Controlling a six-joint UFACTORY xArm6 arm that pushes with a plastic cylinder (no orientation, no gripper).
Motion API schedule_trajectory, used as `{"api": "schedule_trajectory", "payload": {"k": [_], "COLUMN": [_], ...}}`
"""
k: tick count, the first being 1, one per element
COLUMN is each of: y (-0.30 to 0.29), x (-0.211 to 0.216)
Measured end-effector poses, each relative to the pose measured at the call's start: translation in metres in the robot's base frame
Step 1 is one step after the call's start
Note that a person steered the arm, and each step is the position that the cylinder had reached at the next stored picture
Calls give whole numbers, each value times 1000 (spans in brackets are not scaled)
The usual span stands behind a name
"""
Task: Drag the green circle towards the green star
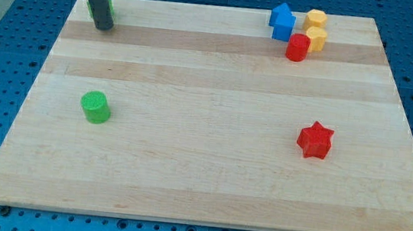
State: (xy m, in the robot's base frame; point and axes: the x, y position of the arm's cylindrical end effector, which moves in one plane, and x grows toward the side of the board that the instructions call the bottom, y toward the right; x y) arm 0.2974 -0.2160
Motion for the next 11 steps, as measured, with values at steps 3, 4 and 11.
{"api": "schedule_trajectory", "payload": {"k": [3,4,11], "y": [80,73,2], "x": [184,195,157]}}
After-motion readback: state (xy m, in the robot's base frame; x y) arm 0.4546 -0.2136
